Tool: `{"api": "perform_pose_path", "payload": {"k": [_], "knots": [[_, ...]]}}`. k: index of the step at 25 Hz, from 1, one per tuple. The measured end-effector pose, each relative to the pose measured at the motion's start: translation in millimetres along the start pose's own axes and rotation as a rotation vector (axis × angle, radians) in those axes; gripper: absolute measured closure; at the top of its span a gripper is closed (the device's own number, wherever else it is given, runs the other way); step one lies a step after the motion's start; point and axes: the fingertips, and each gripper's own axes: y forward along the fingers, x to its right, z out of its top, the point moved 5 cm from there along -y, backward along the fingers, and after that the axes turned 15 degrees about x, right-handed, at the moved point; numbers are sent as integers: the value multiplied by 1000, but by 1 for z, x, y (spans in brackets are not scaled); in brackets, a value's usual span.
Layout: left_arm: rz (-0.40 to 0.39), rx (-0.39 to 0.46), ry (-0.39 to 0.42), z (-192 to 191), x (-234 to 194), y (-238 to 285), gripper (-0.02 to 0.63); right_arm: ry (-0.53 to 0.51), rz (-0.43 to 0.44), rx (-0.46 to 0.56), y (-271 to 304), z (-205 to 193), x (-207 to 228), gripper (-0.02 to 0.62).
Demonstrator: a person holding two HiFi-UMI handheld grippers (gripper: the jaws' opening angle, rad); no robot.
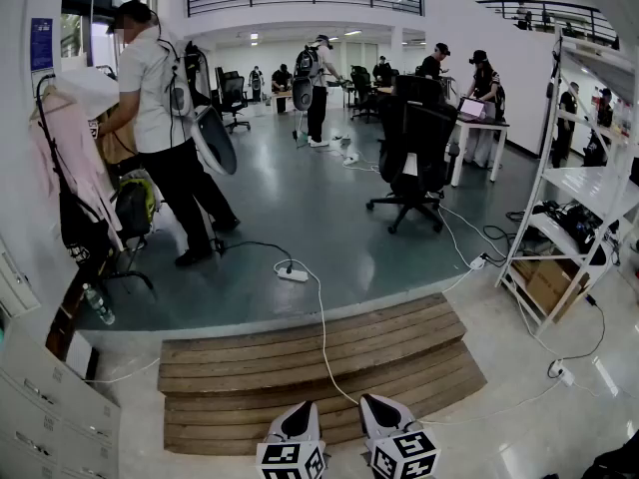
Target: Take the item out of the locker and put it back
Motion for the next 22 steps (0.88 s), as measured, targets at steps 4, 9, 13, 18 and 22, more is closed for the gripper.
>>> {"api": "perform_pose_path", "payload": {"k": [4,9,13,18,22], "knots": [[81,28,-18,13,-45,-25,598,-4,98,-20,25,-7,-48,596],[237,73,-44,31,-118,-75,598,-5,278,-52,64,-17,-135,596],[369,94,-55,45,-185,-127,598,8,407,-70,93,-29,-220,596],[518,124,-73,65,-278,-202,598,7,548,-87,128,-45,-338,596],[609,151,-68,80,-346,-257,598,11,643,-100,151,-61,-425,596]]}}
